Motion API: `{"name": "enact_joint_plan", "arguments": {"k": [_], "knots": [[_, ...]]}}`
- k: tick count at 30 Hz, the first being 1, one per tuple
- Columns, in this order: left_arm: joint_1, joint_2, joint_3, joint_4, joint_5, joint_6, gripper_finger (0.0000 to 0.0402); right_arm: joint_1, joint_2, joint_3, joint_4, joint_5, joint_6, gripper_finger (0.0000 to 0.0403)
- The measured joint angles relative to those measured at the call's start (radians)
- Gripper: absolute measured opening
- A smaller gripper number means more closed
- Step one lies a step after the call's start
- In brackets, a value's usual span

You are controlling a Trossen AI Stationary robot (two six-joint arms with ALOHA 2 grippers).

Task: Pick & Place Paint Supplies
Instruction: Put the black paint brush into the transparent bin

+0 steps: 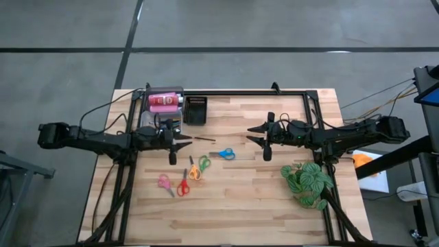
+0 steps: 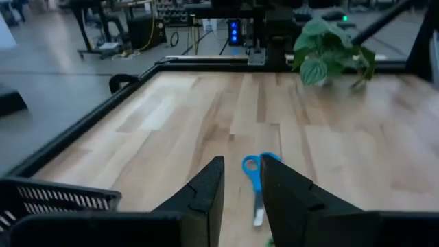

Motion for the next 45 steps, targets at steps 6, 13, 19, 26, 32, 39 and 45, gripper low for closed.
{"name": "enact_joint_plan", "arguments": {"k": [6, 13, 19, 26, 32, 39, 45], "knots": [[0.000, 0.000, 0.005, 0.032, 0.000, -0.180, 0.0095, 0.000, 0.000, 0.000, 0.000, 0.000, -0.001, 0.0141], [0.000, 0.000, 0.001, 0.032, -0.008, -0.193, 0.0095, 0.000, 0.000, 0.000, 0.000, 0.000, -0.002, 0.0141], [0.000, 0.000, 0.016, 0.040, -0.008, -0.219, 0.0095, 0.000, 0.000, 0.000, 0.000, 0.000, 0.000, 0.0141], [0.000, 0.013, 0.223, -0.319, -0.001, -0.202, 0.0095, 0.000, 0.000, 0.000, 0.000, 0.000, -0.003, 0.0141], [0.004, 0.176, 0.529, -0.790, -0.049, -0.174, 0.0095, 0.000, 0.000, 0.000, 0.000, 0.000, -0.002, 0.0141], [0.027, 0.464, 0.728, -1.017, -0.057, 0.059, 0.0095, 0.000, 0.000, 0.000, -0.001, 0.000, 0.000, 0.0141], [0.087, 0.654, 0.824, -1.017, -0.050, 0.093, 0.0095, 0.000, -0.001, 0.001, 0.000, 0.000, -0.002, 0.0141]]}}
